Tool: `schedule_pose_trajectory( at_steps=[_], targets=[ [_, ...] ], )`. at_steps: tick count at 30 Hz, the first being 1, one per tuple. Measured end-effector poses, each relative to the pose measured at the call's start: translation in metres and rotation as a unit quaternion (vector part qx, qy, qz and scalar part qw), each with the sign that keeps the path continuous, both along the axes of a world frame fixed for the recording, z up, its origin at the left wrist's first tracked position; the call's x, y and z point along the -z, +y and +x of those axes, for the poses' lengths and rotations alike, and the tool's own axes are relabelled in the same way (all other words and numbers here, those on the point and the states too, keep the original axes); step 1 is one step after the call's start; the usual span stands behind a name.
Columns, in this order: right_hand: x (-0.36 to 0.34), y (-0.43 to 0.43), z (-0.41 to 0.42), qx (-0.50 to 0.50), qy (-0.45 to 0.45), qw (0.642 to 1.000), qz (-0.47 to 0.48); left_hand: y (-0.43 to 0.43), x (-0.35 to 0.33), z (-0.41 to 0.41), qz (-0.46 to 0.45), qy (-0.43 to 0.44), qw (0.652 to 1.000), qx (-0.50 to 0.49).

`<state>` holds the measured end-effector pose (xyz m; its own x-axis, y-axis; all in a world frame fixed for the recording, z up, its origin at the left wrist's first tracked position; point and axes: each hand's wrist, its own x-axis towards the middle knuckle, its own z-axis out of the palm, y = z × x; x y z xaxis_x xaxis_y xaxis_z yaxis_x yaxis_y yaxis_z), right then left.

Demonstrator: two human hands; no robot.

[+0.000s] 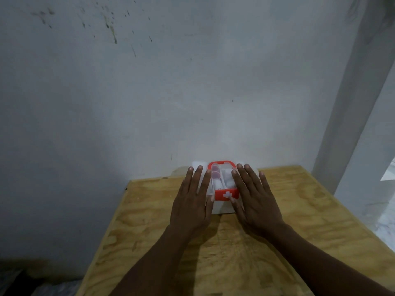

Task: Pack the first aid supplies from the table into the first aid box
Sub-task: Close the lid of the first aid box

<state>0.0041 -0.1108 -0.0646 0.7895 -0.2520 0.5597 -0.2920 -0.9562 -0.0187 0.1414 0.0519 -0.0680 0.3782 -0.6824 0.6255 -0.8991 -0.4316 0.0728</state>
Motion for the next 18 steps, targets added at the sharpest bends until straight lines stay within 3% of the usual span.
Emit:
schedule_pose_trajectory(
  at_steps=[18],
  targets=[
    [-0.002, -0.031, 0.047, 0.021, 0.044, 0.999, 0.014, -0.033, -0.008, 0.038, 0.023, 0.040, 0.999, -0.014]
  ],
)
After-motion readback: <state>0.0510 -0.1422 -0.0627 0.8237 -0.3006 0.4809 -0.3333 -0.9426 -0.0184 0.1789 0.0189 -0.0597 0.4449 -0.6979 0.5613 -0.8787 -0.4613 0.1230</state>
